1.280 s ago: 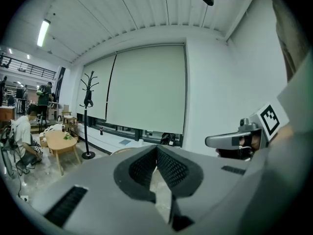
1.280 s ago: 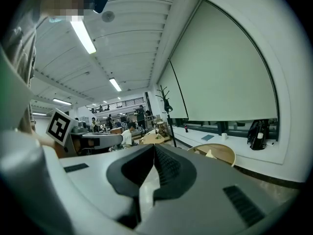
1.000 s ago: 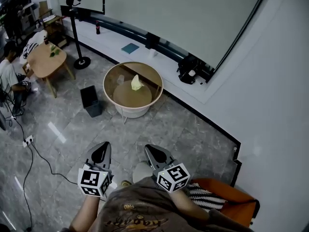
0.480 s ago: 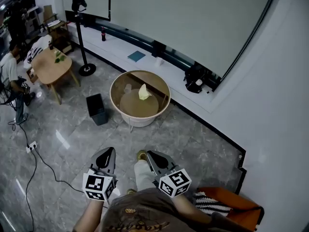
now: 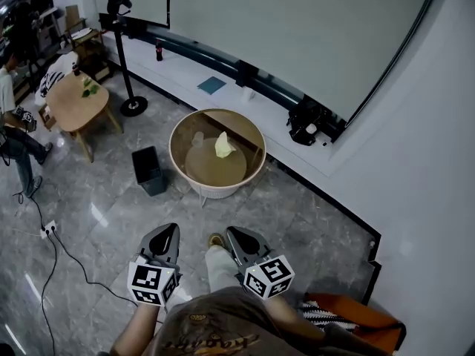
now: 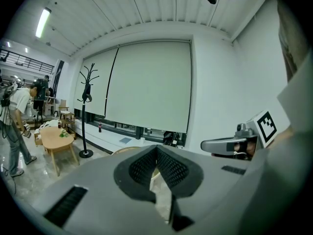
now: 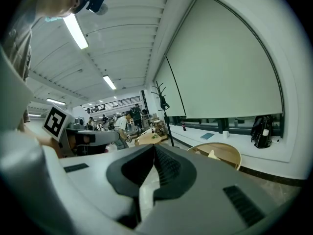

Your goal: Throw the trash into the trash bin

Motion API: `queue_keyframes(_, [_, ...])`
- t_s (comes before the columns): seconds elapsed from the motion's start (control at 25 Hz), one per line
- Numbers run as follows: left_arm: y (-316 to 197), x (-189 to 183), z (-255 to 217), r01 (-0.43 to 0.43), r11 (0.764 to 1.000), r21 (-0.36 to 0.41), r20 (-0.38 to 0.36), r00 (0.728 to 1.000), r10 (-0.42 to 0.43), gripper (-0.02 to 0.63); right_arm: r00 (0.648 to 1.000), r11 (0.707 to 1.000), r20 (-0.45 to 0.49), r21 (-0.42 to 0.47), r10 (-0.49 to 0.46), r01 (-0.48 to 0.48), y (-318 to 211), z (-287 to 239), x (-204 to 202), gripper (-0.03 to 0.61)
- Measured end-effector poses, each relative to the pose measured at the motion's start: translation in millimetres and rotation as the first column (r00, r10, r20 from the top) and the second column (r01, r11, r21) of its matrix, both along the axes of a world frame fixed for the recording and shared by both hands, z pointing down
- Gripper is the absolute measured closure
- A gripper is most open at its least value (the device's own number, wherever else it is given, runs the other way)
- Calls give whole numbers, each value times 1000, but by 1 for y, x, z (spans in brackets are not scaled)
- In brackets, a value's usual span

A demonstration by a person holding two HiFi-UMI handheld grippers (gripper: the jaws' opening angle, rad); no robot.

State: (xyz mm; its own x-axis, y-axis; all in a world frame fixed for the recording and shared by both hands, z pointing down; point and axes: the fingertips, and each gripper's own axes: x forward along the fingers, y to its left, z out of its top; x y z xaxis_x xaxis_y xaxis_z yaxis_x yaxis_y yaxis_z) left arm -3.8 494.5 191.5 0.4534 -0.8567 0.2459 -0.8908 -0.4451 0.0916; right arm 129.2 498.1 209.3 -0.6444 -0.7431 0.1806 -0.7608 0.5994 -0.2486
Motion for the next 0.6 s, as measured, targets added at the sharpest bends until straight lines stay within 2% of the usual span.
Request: queue_keyframes(0.6, [-126,15,-13,14,1000,-16,-3,1000,-14,597,1000,1000,-8,-19,-11,10,-131,-14,17,558])
